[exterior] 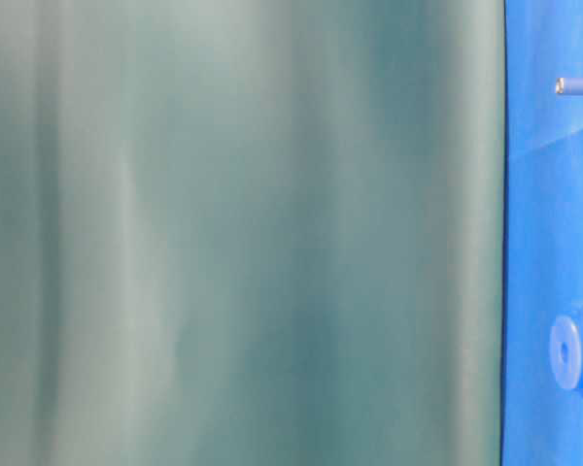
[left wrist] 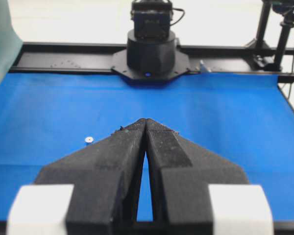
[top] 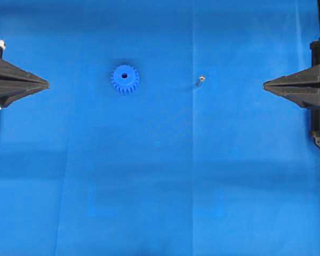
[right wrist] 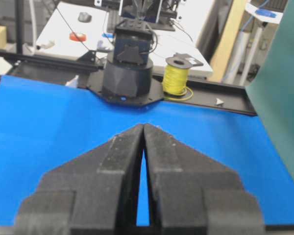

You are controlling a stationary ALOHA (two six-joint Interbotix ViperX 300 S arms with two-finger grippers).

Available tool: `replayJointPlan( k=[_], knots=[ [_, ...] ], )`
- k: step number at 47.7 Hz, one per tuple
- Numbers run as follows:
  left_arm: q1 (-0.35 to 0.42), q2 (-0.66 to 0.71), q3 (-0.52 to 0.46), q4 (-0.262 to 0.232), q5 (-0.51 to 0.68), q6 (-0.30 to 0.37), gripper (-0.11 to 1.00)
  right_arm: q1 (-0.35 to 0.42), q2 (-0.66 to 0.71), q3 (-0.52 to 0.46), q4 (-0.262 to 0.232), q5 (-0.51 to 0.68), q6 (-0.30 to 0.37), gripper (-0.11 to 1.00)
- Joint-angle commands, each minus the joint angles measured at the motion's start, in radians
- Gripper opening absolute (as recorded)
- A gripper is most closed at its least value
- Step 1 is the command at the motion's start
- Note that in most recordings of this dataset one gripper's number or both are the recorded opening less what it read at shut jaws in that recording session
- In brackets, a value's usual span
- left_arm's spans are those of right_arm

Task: Insert the shaft placed at a random location into the center hole of the small gear at another random location.
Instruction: 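Move the right gripper over the silver shaft and close on it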

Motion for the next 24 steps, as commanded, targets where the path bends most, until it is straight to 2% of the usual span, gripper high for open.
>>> replayJointPlan(
  k=[1,6,12,24],
  knots=[
    [0.0,0.003,-0.011,0.003,0.011,0.002,0.0,-0.017,0.008,-0.015,-0.005,0.002,-0.011,0.0],
    [0.002,0.0,-0.012,0.003,0.017,0.002,0.0,-0.057,0.021,-0.025,-0.002,0.021,-0.002,-0.06],
    [0.0,-0.011,-0.011,0.003,0.018,0.003,0.0,-0.101,0.069,-0.034,0.005,0.023,0.006,-0.06],
    [0.0,-0.017,-0.006,0.003,0.028,0.002,0.0,-0.144,0.25,-0.026,0.012,-0.066,0.008,-0.05]
  ],
)
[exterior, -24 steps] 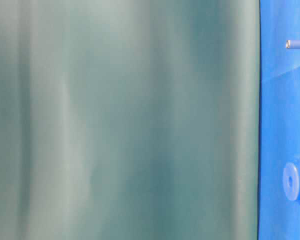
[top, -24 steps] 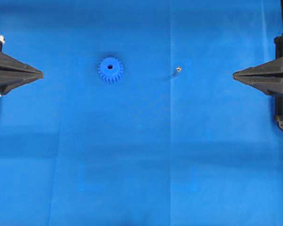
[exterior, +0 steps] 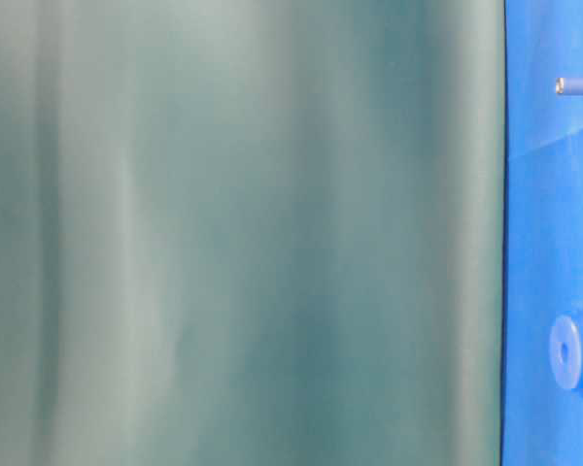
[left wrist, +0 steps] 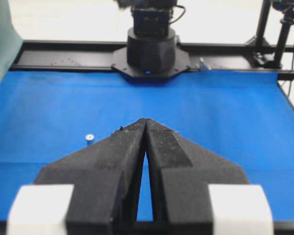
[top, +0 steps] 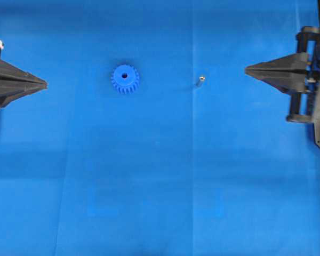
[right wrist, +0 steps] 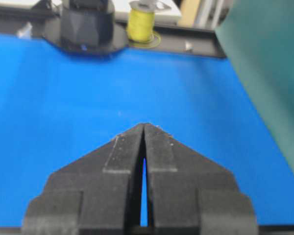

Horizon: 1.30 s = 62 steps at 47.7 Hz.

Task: Insert the shaft placed at a random location into the center hole of the small gear at another random location.
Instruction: 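Move the right gripper over the silver shaft and close on it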

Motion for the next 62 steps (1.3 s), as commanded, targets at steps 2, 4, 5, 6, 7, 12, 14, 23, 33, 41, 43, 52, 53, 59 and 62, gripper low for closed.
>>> replayJointPlan(
  k=[2,4,5,6,7,12,14,23,33,41,43,52,53,59,62],
  knots=[
    [0.0,0.002,-0.008,0.002,0.003,0.0,0.0,-0.018,0.089,-0.021,0.012,-0.049,0.002,-0.04],
    [0.0,0.002,-0.008,0.002,0.005,0.0,0.0,-0.032,0.135,-0.025,0.023,-0.064,0.002,-0.01],
    [0.0,0.002,-0.008,0.002,0.005,0.0,0.0,-0.037,0.153,-0.026,0.029,-0.072,0.003,0.0],
    [0.002,0.002,-0.008,0.002,0.006,0.0,0.0,-0.043,0.172,-0.026,0.032,-0.081,0.003,0.03],
    [0.002,0.0,-0.008,0.002,0.006,0.0,0.0,-0.048,0.192,-0.028,0.038,-0.089,0.003,0.07],
    [0.002,0.0,-0.006,0.002,0.006,0.0,0.0,-0.063,0.29,-0.032,0.058,-0.14,0.002,0.29],
    [0.002,0.0,-0.005,0.002,0.006,0.0,0.0,-0.064,0.341,-0.037,0.06,-0.166,0.002,0.41],
    [0.0,-0.002,0.003,0.002,0.006,0.0,0.0,-0.078,0.518,-0.049,0.086,-0.267,0.002,0.73],
    [0.002,-0.002,0.006,0.002,0.006,0.0,0.0,-0.08,0.683,-0.077,0.114,-0.325,0.008,0.64],
    [0.002,-0.005,0.011,0.002,0.02,0.002,0.0,-0.08,0.769,-0.095,0.117,-0.33,0.031,0.64],
    [0.0,-0.005,0.011,0.002,0.02,0.0,0.0,-0.08,0.781,-0.097,0.118,-0.333,0.035,0.64],
    [0.002,-0.005,0.012,0.002,0.021,0.0,0.0,-0.08,0.81,-0.092,0.156,-0.364,0.038,0.63],
    [0.002,-0.005,0.012,0.002,0.021,0.0,0.0,-0.08,0.81,-0.091,0.158,-0.365,0.038,0.63],
    [0.002,-0.005,0.012,0.002,0.021,0.0,0.0,-0.08,0.808,-0.092,0.158,-0.367,0.038,0.6],
    [0.002,-0.005,0.012,0.002,0.021,0.0,0.0,-0.078,0.81,-0.092,0.158,-0.365,0.038,0.56]
  ],
)
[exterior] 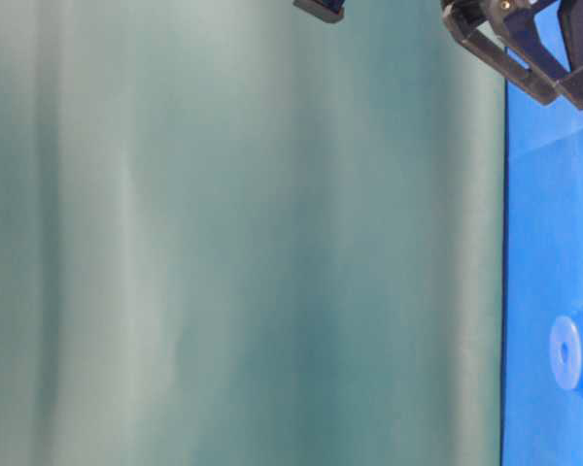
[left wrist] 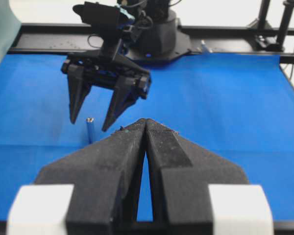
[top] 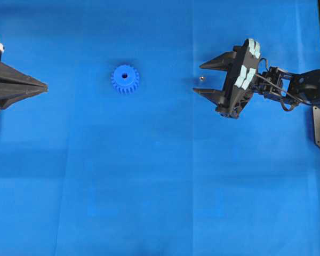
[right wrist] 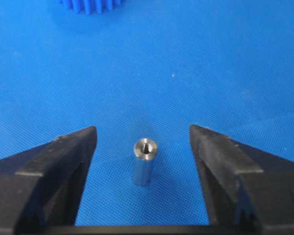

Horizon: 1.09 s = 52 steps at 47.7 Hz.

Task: Insert the shaft placed at a random location into the center hole of the small gear at another random location.
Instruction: 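Move the right gripper over the silver shaft and close on it, then lift the shaft with the right gripper and carry it left toward the blue gear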

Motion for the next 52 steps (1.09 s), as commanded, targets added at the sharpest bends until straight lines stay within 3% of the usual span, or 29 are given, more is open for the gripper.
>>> replayJointPlan(
  k=[1,10,13,25,41,52],
  knots=[
    [0.002,0.003,-0.011,0.002,-0.005,-0.002,0.0,-0.002,-0.011,-0.009,0.003,-0.008,0.002,0.53],
    [0.0,0.005,-0.011,0.002,-0.005,-0.002,0.0,-0.002,-0.011,-0.006,0.003,-0.003,0.002,0.11],
    [0.002,0.002,-0.011,0.002,-0.005,-0.002,0.0,-0.002,-0.011,-0.006,0.003,-0.003,0.002,0.02],
    [0.002,-0.012,-0.011,0.002,0.005,-0.009,0.0,-0.002,-0.043,-0.012,0.003,0.015,0.002,0.02],
    [0.002,-0.025,-0.011,0.002,0.012,-0.012,0.0,-0.002,-0.29,-0.048,0.0,0.25,-0.015,0.02],
    [0.002,-0.025,-0.009,0.002,0.017,-0.012,0.0,-0.002,-0.318,-0.054,-0.002,0.29,-0.014,0.02]
  ],
)
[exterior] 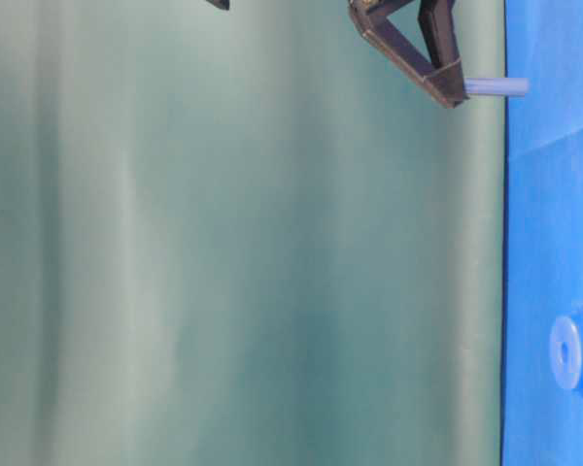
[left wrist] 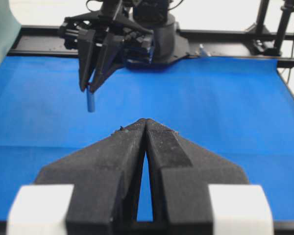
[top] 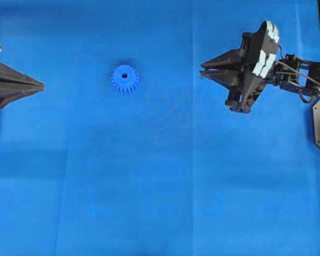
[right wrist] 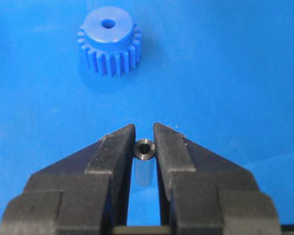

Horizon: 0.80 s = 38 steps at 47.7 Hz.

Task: Insert the shaft placed at a random location into the center hole of the small gear at another random location.
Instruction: 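Lift the shaft with the right gripper and carry it left toward the blue gear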

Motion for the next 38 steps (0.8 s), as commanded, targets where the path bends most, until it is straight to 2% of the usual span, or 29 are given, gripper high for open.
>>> replayJointPlan(
  k=[1,10,17,38],
  knots=[
    [0.002,0.005,-0.011,0.003,-0.003,-0.002,0.0,-0.002,-0.014,-0.021,-0.002,0.002,-0.002,0.02],
    [0.002,0.005,-0.011,0.003,-0.005,-0.003,0.0,0.002,0.021,-0.061,-0.002,0.006,0.0,0.02],
    [0.0,0.006,-0.011,0.003,-0.005,-0.003,0.0,0.011,0.075,-0.138,-0.003,0.04,-0.002,0.02],
    [0.002,0.006,-0.011,0.003,-0.005,-0.003,0.0,0.038,0.31,-0.486,-0.02,0.15,-0.002,0.02]
  ],
)
